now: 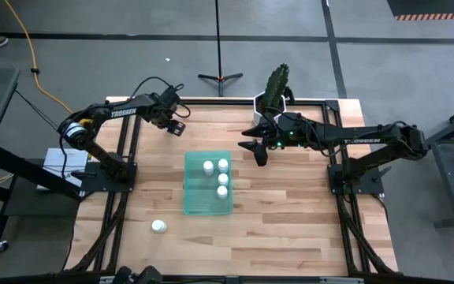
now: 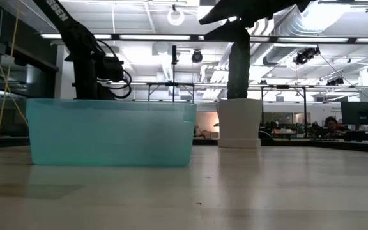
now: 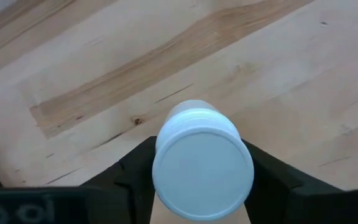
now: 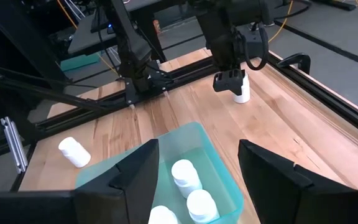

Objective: Pick and place pill bottles into a basket
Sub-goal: Put the pill bottle into the blue bin

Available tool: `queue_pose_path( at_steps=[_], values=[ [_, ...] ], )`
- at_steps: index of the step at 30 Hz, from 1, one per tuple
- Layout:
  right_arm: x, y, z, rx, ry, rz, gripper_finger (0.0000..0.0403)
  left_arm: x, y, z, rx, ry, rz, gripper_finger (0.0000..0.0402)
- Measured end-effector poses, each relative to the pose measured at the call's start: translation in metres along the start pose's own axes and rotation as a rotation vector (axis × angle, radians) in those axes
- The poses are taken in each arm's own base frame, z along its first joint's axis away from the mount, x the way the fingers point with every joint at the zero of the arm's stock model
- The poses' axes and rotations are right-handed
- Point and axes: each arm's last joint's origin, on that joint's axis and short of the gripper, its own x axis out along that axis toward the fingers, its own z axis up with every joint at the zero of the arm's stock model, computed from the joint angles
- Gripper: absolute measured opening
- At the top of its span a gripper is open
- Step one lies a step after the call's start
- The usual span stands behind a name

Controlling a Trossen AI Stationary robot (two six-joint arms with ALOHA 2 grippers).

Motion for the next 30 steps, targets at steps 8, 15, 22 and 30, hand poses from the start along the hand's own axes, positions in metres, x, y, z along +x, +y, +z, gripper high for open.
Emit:
queue_pose_path(
  at_steps=[8,15,22,30],
  values=[
    [0.0000,0.0000,0.0000,0.000,0.000,0.000,0.0210,0.0000,0.0001,0.0020,0.022,-0.023,0.013,0.0248],
    [0.0000,0.0000,0.0000,0.005,0.000,0.000,0.0210,0.0000,0.0000,0.0025,0.019,-0.028,0.012,0.0235],
    [0.0000,0.0000,0.0000,0.007,0.000,0.000,0.0210,-0.0001,-0.0005,0.0043,0.008,-0.047,0.005,0.0271],
    [0.0000,0.0000,0.0000,0.007,0.000,0.000,0.0210,-0.0001,-0.0008,0.0047,0.007,-0.051,0.001,0.0278]
  ],
)
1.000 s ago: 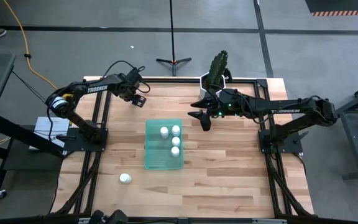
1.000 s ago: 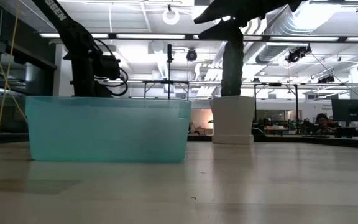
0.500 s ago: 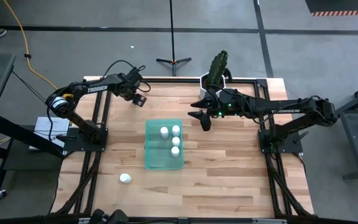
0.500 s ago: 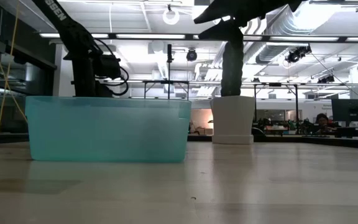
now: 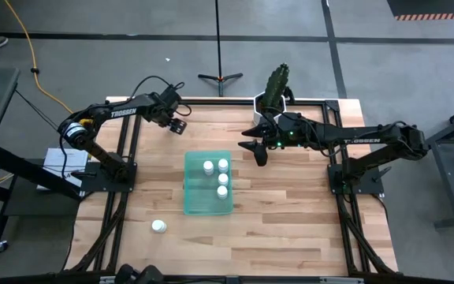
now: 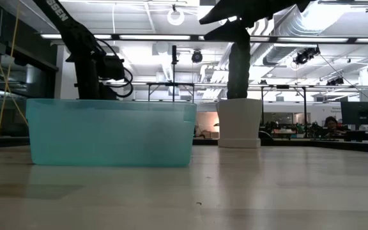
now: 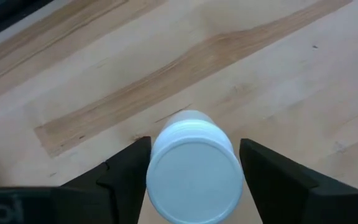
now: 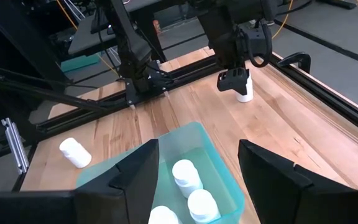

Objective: Pick and place pill bottles into a basket
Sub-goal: Put the pill bottle into the blue bin

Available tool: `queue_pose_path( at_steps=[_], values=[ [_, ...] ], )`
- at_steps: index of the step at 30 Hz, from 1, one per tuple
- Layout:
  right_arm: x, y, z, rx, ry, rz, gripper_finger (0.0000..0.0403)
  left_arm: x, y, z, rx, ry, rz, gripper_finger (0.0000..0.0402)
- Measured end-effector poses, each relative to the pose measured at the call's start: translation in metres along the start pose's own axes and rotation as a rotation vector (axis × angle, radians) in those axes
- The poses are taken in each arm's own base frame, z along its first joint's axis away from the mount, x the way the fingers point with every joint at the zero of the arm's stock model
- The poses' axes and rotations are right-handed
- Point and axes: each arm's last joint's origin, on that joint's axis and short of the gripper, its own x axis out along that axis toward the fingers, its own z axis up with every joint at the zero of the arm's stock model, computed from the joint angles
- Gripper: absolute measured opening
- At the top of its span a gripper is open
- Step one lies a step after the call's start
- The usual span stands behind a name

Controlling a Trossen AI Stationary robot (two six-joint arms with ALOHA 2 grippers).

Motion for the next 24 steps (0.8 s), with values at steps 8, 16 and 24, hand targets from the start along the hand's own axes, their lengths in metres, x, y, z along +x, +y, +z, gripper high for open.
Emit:
queue_pose_path(
  at_steps=[8,16,24],
  values=[
    [0.000,0.000,0.000,0.000,0.000,0.000,0.0210,0.000,-0.001,0.004,-0.006,-0.038,-0.005,0.0228],
    [0.000,0.000,0.000,0.000,0.000,0.000,0.0210,0.000,0.000,0.002,-0.002,-0.023,-0.004,0.0228],
    [0.000,0.000,0.000,-0.002,0.000,0.000,0.0210,-0.010,-0.009,-0.007,0.039,0.026,-0.067,0.0212]
  ],
)
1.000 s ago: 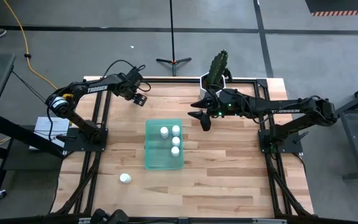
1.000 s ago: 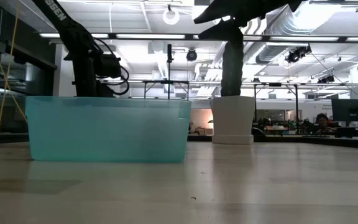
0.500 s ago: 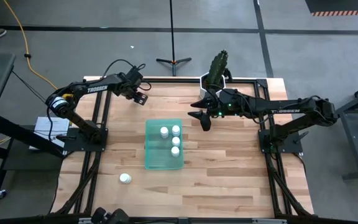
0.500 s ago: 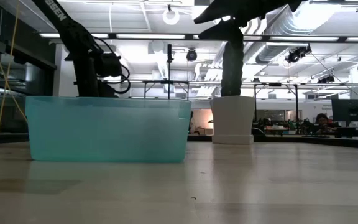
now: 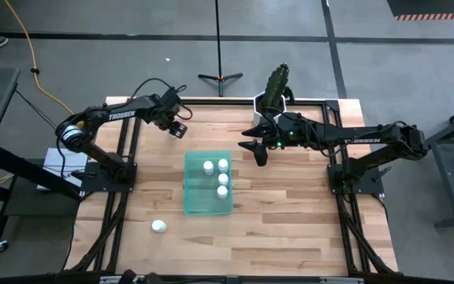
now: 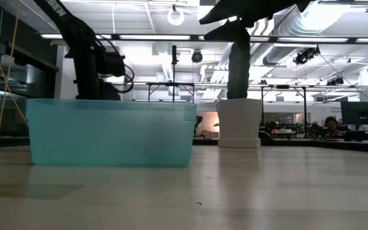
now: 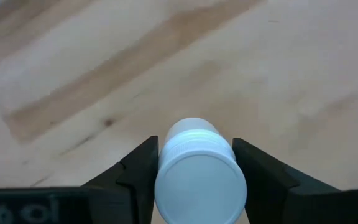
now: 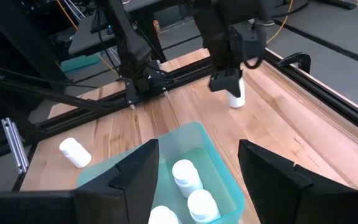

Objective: Pick and place pill bottles into a basket
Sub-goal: Put the pill bottle into the blue bin

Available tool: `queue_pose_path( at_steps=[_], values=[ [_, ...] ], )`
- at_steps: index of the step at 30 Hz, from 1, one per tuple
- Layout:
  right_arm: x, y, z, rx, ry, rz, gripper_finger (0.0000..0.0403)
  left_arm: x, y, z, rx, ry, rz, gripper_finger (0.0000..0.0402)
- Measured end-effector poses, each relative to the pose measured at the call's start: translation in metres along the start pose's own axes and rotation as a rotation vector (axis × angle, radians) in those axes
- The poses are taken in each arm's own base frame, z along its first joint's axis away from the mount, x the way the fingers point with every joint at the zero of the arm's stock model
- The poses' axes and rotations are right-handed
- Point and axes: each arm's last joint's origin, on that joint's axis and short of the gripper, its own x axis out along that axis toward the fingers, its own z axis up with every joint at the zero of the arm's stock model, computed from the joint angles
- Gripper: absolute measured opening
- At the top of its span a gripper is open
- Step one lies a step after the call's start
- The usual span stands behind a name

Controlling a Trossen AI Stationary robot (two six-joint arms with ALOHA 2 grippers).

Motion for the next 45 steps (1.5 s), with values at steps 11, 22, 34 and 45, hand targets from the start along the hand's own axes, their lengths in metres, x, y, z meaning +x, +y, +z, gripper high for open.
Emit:
queue_pose_path(
  at_steps=[11,22,34,45],
  values=[
    [0.000,-0.001,-0.001,-0.002,0.005,-0.017,0.0210,-0.055,-0.054,-0.017,0.139,-0.159,-0.131,0.0218],
    [0.000,-0.002,-0.004,-0.006,0.036,-0.035,0.0210,-0.125,-0.128,-0.037,0.286,-0.268,-0.261,0.0223],
    [0.000,-0.002,-0.004,-0.006,0.038,-0.035,0.0210,-0.131,-0.175,-0.082,0.335,-0.201,-0.318,0.0221],
    [0.000,-0.002,-0.005,-0.006,0.052,-0.039,0.0210,-0.095,-0.209,-0.105,0.418,-0.089,-0.240,0.0218]
  ],
)
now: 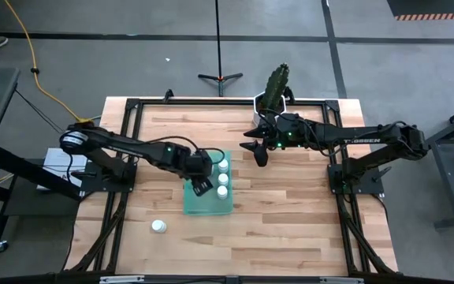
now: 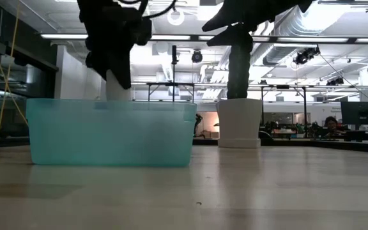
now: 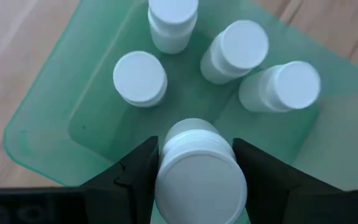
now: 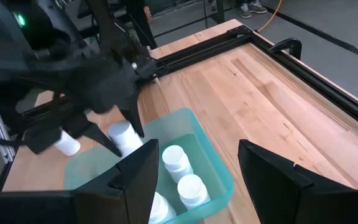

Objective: Pick and place pill bottles into a basket
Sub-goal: Put the pill bottle into the blue bin

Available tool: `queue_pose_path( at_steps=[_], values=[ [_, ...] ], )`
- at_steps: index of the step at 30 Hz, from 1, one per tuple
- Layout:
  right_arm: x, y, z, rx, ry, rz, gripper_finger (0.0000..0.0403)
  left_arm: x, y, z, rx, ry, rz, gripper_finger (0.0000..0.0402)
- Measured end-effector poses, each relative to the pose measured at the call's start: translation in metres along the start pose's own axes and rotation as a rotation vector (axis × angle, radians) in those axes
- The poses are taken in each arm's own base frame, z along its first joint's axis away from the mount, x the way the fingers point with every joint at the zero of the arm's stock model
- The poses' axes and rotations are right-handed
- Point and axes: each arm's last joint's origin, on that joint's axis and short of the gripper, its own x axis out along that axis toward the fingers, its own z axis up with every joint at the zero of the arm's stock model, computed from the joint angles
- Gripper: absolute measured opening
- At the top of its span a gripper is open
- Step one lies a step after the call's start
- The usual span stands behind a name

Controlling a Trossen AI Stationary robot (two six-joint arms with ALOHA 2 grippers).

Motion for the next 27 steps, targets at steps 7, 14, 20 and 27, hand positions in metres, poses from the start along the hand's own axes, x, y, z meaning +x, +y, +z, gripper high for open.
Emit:
queue_pose_path(
  at_steps=[7,14,20,27],
  values=[
    [0.000,0.000,0.000,0.000,0.000,0.000,0.0210,0.024,-0.004,-0.002,0.020,0.064,0.052,0.0228],
    [0.000,0.000,0.000,0.000,0.003,0.000,0.0210,0.037,-0.006,-0.003,0.061,0.092,0.072,0.0225],
    [0.000,0.000,0.000,0.000,0.003,0.000,0.0210,0.051,-0.008,-0.004,0.077,0.130,0.085,0.0241],
    [0.000,0.000,0.000,0.000,0.004,0.000,0.0210,0.055,-0.009,-0.005,0.076,0.149,0.078,0.0244]
  ],
)
